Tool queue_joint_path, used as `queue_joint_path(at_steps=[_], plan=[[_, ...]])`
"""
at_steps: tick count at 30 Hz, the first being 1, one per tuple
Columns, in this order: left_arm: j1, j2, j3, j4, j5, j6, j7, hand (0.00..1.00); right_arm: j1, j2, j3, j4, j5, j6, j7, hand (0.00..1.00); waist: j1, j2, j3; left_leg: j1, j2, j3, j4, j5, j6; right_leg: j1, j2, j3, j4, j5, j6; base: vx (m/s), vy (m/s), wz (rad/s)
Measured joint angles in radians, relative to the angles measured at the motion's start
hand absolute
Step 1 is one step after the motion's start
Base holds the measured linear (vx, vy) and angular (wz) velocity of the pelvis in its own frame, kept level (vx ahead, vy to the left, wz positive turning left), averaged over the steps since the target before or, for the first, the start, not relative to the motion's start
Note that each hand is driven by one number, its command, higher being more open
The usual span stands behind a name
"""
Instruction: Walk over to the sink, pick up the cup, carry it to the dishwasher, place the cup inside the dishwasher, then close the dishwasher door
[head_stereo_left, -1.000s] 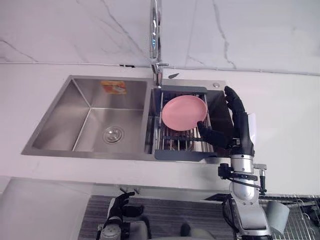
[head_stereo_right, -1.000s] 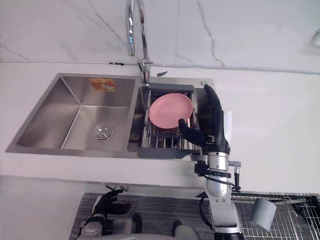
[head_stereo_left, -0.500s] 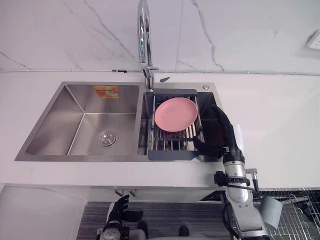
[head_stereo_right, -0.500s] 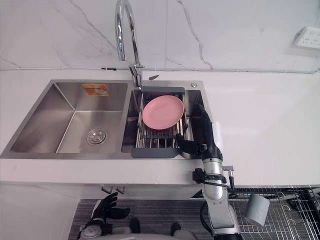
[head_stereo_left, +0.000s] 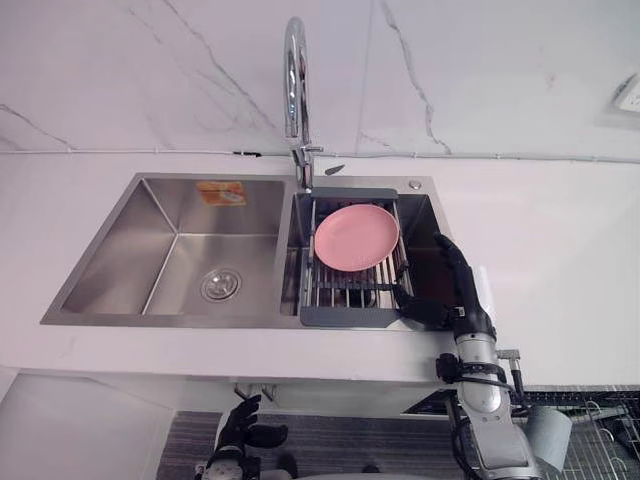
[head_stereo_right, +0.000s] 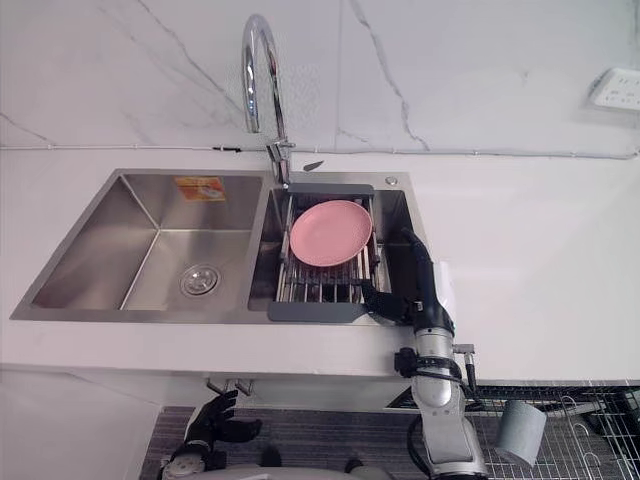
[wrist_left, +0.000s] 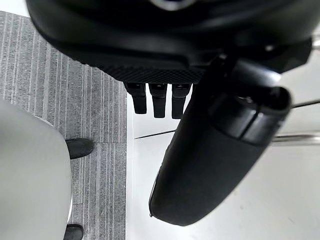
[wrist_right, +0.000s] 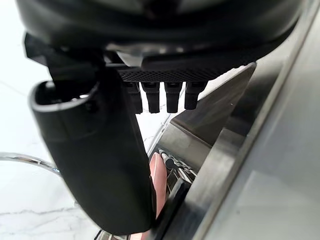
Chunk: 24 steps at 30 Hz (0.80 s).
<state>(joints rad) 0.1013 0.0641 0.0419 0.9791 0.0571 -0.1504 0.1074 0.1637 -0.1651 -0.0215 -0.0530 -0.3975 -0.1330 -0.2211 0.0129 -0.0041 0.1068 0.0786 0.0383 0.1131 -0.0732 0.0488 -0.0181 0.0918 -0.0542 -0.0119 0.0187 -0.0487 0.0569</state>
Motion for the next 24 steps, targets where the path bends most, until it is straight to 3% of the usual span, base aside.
queue_joint_path(at_steps=[14,24], plan=[[0.006,0.002,0.0,-0.004,-0.001,-0.001,-0.006,0.9,-0.114,-0.156,0.021,0.014,-0.069,0.002,0.005,0.9,0.002,-0.002,-0.01,-0.018,-0.014,-0.022,-0.014,0.011,0.007,-0.015,-0.01,-0.023,0.005,-0.005,0.007,-0.01,-0.009,0.05],[0.006,0.01,-0.001,-0.031,-0.019,-0.006,-0.004,0.9,-0.246,-0.247,0.13,0.168,-0.148,0.002,0.028,0.9,0.026,-0.024,0.003,-0.036,-0.02,-0.045,-0.013,0.017,0.01,-0.026,-0.017,-0.046,0.014,-0.008,0.012,-0.01,-0.014,0.07]])
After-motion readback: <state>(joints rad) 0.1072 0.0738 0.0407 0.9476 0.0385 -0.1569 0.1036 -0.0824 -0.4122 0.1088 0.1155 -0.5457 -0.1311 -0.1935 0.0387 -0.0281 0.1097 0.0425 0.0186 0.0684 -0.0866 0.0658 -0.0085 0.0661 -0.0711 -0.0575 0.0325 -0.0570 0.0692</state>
